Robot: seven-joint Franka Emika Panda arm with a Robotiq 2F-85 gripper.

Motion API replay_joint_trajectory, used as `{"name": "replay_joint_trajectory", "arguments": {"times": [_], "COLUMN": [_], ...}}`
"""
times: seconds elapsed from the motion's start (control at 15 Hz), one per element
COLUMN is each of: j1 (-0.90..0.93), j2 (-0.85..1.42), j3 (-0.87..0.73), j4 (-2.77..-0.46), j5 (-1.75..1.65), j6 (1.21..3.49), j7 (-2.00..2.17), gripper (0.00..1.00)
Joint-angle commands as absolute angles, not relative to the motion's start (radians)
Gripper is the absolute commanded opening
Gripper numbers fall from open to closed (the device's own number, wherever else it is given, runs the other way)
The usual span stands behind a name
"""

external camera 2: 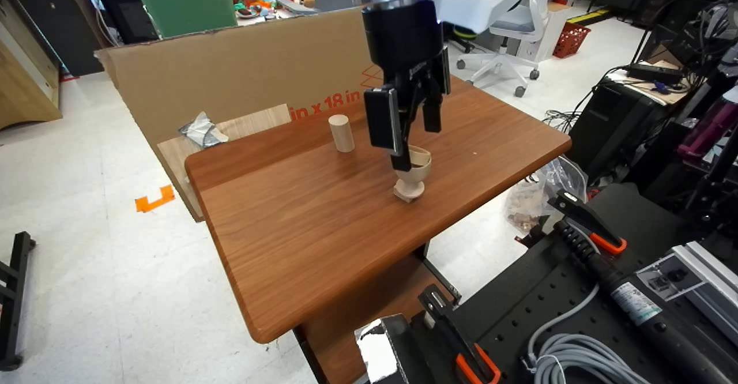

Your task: Take the wooden ring and put it on the wooden goblet

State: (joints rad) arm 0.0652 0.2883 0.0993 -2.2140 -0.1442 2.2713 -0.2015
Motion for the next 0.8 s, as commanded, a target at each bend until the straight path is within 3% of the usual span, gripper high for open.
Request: {"name": "replay_joint_trajectory", "arguments": {"times": [0.0,0.4,0.67,0.73], "j1": [0.055,0.0,-0.064,-0.03], "j2": [0.187,-0.067,-0.05,-0.08], "j3": [0.102,0.04,-0.048,-0.025], "j4": [-2.253,-2.283,-2.152,-2.206], "j5": [-0.106,0.017,-0.046,-0.014], "j6": [2.241,2.084,1.906,1.982], "j7": [-0.219,-0.227,-0.141,-0.182], "gripper": [1.0,1.0,1.0,1.0]}}
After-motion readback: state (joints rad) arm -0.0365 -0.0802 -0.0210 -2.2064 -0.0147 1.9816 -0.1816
